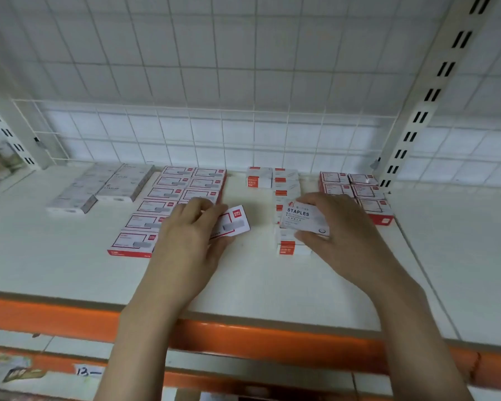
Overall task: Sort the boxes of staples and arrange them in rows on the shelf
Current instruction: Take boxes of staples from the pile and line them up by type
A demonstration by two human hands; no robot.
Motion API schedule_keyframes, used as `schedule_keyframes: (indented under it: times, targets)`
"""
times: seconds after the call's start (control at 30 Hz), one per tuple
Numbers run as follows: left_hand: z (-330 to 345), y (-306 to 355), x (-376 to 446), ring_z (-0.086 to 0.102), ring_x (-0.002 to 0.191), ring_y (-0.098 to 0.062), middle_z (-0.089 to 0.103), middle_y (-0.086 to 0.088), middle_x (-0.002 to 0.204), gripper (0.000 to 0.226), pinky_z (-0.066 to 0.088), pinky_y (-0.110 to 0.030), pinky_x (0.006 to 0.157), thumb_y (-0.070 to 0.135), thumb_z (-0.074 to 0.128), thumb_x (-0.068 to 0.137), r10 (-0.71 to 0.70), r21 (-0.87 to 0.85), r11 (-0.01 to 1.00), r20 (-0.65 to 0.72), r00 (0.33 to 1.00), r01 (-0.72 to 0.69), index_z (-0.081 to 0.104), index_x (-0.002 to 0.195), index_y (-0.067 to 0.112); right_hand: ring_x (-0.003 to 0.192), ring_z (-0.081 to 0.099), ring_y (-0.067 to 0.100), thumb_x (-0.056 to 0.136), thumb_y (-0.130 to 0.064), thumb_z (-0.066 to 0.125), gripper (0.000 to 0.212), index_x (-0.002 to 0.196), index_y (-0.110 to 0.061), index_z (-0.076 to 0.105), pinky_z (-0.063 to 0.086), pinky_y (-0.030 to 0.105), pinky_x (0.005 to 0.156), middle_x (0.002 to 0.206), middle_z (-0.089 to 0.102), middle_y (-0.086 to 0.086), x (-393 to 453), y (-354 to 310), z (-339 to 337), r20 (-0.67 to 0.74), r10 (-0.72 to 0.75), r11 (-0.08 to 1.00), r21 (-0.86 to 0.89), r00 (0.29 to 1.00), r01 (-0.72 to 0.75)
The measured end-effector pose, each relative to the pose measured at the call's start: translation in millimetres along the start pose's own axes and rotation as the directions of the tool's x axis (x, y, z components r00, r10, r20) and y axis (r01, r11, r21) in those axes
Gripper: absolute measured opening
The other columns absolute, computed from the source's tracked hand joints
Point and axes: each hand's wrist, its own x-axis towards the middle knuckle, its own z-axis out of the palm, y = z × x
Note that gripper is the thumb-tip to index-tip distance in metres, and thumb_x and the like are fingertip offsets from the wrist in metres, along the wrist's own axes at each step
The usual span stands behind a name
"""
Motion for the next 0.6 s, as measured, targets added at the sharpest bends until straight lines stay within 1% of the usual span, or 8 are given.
schedule_keyframes:
  times: [0.1,0.17,0.23,0.3,0.4,0.47,0.53,0.6]
  targets:
    - [-17,-35,0,0.058,0.081,-0.036,0.060,-0.011,0.098,0.047,0.050,-0.044,0.068,0.037,0.046,0.078,0.040,-0.008,0.999,0.009,0.999,-0.040,0.060,0.113,0.010,0.091,0.036,0.008,0.079,-0.022,0.071,0.046,0.122,-0.021,0.053,0.028,0.026,0.077,0.091,0.036,-0.022,13,-32,20,-0.037,0.014,1.000,0.004,0.999,-0.014]
    - [-30,-60,-3,0.058,0.083,-0.037,0.060,-0.012,0.098,0.048,0.050,-0.046,0.069,0.040,0.046,0.079,0.050,-0.018,0.999,-0.001,0.999,-0.050,0.059,0.115,0.010,0.096,0.042,0.013,0.079,-0.022,0.071,0.045,0.120,-0.020,0.054,0.034,0.031,0.080,0.095,0.047,-0.016,20,-53,35,-0.032,0.001,1.000,-0.009,0.999,-0.001]
    - [-43,-84,-6,0.057,0.086,-0.036,0.059,-0.011,0.101,0.048,0.050,-0.047,0.072,0.041,0.045,0.080,0.052,-0.026,0.998,0.007,0.999,-0.052,0.054,0.119,0.015,0.099,0.046,0.018,0.079,-0.023,0.071,0.043,0.119,-0.019,0.054,0.033,0.032,0.080,0.106,0.058,-0.007,25,-72,50,-0.031,-0.011,1.000,-0.026,0.999,0.010]
    - [-53,-107,-8,0.057,0.088,-0.036,0.058,-0.010,0.103,0.048,0.049,-0.045,0.075,0.040,0.045,0.079,0.059,-0.032,0.998,0.025,0.998,-0.058,0.051,0.122,0.019,0.099,0.047,0.020,0.079,-0.022,0.070,0.043,0.119,-0.019,0.055,0.031,0.031,0.080,0.110,0.060,-0.004,26,-88,61,-0.038,0.002,1.000,-0.031,0.999,-0.003]
    - [-62,-128,-10,0.058,0.089,-0.036,0.061,-0.010,0.104,0.054,0.049,-0.044,0.077,0.039,0.044,0.078,0.076,-0.056,0.996,0.064,0.995,-0.072,0.059,0.121,0.008,0.099,0.049,0.026,0.078,-0.018,0.071,0.043,0.118,-0.015,0.056,0.031,0.033,0.080,0.111,0.062,0.000,23,-105,71,-0.051,0.035,0.998,-0.041,0.998,-0.037]
    - [-64,-133,-12,0.059,0.089,-0.035,0.061,-0.010,0.103,0.053,0.048,-0.043,0.077,0.039,0.044,0.079,0.117,-0.080,0.991,0.082,0.990,-0.110,0.061,0.118,0.007,0.099,0.050,0.028,0.077,-0.017,0.071,0.043,0.118,-0.014,0.057,0.028,0.030,0.078,0.111,0.063,0.002,19,-113,76,-0.058,0.050,0.996,-0.077,0.997,-0.054]
    - [-61,-133,-14,0.060,0.090,-0.034,0.062,-0.009,0.104,0.051,0.049,-0.044,0.077,0.038,0.045,0.079,0.162,-0.103,0.983,0.104,0.981,-0.151,0.062,0.116,0.008,0.099,0.050,0.026,0.077,-0.019,0.071,0.044,0.119,-0.015,0.056,0.027,0.029,0.077,0.108,0.063,0.000,17,-119,78,-0.067,0.089,0.990,-0.102,0.994,-0.096]
    - [-54,-128,-16,0.061,0.090,-0.034,0.062,-0.008,0.104,0.050,0.050,-0.045,0.073,0.038,0.044,0.078,0.201,-0.125,0.975,0.136,0.970,-0.184,0.063,0.115,0.010,0.097,0.049,0.023,0.077,-0.019,0.072,0.045,0.119,-0.016,0.056,0.028,0.028,0.077,0.099,0.061,-0.004,15,-125,78,-0.067,0.126,0.986,-0.104,0.990,-0.132]
